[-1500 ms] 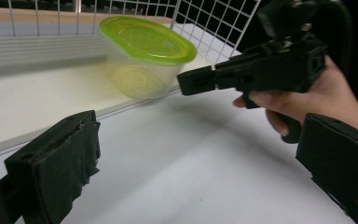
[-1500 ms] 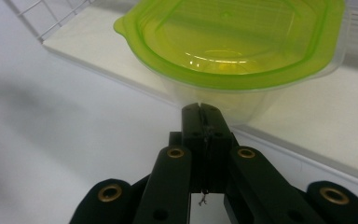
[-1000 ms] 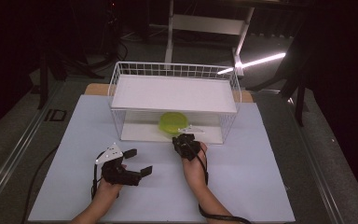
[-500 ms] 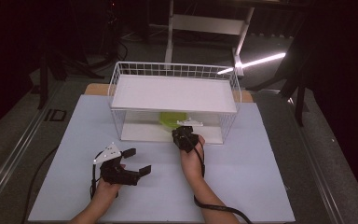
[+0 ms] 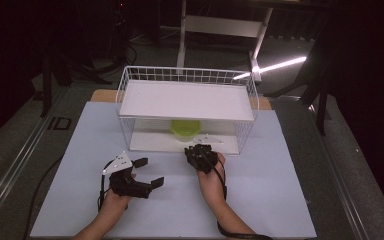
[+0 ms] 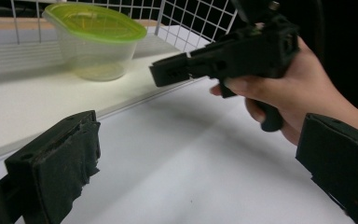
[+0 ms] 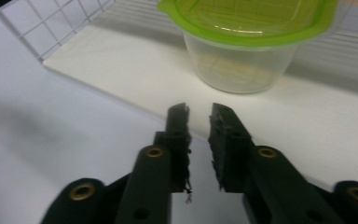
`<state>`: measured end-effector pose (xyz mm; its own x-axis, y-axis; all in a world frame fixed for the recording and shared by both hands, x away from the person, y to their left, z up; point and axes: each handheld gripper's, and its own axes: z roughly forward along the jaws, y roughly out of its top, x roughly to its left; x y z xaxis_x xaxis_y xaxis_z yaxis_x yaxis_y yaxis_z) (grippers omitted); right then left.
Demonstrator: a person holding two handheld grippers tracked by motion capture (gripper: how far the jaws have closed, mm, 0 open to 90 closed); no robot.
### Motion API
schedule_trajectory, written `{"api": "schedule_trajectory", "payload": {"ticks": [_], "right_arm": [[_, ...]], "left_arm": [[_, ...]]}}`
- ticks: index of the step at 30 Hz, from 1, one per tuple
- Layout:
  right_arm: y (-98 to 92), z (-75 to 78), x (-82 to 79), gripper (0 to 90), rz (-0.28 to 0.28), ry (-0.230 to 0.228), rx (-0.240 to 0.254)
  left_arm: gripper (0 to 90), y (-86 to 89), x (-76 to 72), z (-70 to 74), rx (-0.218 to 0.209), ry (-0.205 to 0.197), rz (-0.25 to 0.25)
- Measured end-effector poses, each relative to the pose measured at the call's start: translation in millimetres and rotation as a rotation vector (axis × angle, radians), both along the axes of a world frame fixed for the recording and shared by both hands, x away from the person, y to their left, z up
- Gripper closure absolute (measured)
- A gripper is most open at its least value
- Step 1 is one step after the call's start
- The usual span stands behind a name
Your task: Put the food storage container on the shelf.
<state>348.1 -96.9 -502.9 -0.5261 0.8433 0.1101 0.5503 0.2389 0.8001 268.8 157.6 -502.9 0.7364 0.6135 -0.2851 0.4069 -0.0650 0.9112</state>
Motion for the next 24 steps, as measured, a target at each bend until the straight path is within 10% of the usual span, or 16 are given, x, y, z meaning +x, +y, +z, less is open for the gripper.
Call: {"api": "schedule_trajectory", "payload": {"ticks": [14,24], "right_arm": [[-27.2,9.0,-28.7,21.0,0.076,0.001,0.095],[-48.9,16.6,-46.6,19.1,0.077,-0.031,0.126]], "left_arm": [[0.5,-5.3,-2.2,11.0,0.006,-0.023,-0.009],[0.5,-1.7,-11.3,13.6,0.015,-0.017,-0.022]]}}
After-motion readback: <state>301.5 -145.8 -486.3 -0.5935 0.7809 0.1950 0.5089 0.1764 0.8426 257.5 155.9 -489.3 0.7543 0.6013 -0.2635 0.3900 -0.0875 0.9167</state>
